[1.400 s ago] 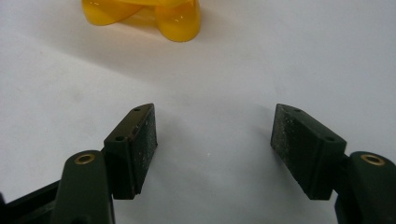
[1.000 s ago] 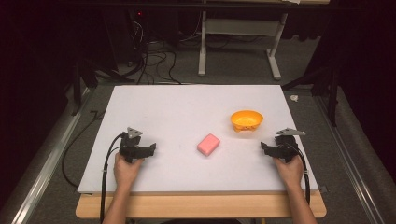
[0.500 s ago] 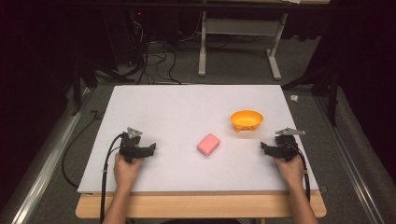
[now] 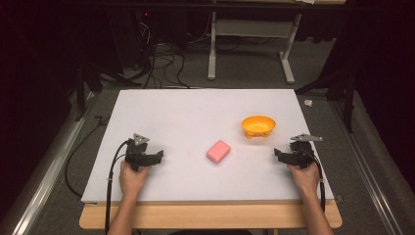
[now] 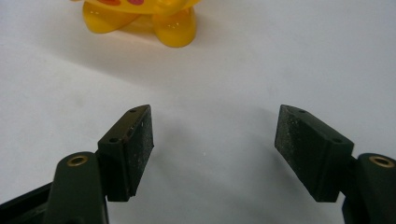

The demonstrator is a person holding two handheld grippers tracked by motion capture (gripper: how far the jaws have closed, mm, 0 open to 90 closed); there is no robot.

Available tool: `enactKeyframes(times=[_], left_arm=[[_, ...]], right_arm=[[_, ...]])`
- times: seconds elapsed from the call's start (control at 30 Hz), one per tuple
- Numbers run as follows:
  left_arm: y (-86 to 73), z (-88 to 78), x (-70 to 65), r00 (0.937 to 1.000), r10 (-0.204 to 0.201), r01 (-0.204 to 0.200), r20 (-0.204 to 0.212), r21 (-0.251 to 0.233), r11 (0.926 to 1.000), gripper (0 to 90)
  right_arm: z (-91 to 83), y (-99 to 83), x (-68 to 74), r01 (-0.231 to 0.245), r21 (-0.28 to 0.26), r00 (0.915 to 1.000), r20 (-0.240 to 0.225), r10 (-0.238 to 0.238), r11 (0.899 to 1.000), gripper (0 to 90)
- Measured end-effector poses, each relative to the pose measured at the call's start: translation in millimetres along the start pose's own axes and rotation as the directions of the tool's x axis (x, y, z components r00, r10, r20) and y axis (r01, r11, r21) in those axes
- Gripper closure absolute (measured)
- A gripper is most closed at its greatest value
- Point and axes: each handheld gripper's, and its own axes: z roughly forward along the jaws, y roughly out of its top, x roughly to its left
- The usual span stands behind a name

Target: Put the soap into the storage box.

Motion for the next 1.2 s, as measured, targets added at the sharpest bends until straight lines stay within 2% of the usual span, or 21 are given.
enactKeyframes(times=[0.27,0.67,1.2], left_arm=[[-0.2,0.0,0.0,1.0000,-0.001,0.001,-0.001,-0.003,1.0000,18.5],[-0.2,0.0,0.1,1.0000,-0.001,0.001,-0.002,-0.003,1.0000,18.7],[-0.2,0.0,0.2,1.0000,-0.003,0.003,-0.003,-0.004,1.0000,19.0]], right_arm=[[-10.1,1.3,1.0,-0.003,-0.031,0.9998,-0.019,0.002,1.000,28.7],[-16.1,4.7,14.0,0.015,-0.055,0.9972,-0.072,-0.019,0.998,28.5],[-22.2,20.7,47.0,0.061,-0.101,0.9821,-0.172,-0.078,0.993,27.0]])
